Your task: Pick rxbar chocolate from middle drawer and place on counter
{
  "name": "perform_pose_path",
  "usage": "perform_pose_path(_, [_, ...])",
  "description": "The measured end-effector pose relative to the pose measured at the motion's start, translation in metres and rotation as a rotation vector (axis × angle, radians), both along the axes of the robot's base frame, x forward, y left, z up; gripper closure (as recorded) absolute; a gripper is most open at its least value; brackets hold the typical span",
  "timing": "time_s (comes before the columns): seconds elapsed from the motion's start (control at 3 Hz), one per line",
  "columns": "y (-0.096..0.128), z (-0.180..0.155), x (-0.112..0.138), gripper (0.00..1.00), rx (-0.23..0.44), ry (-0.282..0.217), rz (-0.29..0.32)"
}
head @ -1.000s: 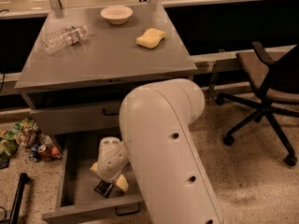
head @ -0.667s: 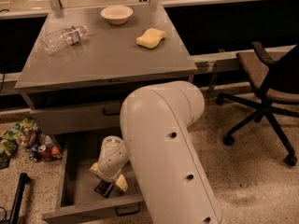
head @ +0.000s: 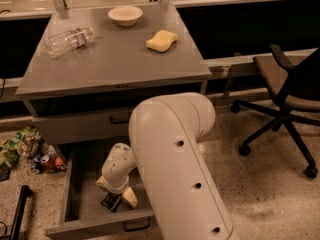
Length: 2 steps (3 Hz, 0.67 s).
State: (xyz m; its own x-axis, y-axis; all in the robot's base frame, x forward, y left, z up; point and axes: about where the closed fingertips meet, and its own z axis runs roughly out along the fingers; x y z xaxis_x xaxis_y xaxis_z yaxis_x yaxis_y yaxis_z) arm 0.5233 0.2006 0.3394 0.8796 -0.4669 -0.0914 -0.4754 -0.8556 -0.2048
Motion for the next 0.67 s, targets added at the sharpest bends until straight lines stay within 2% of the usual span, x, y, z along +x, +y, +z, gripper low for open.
perform_pose_path(0.67, [0.0002,0.0029,-0.0002,0.49,-0.003,0.003,-0.001])
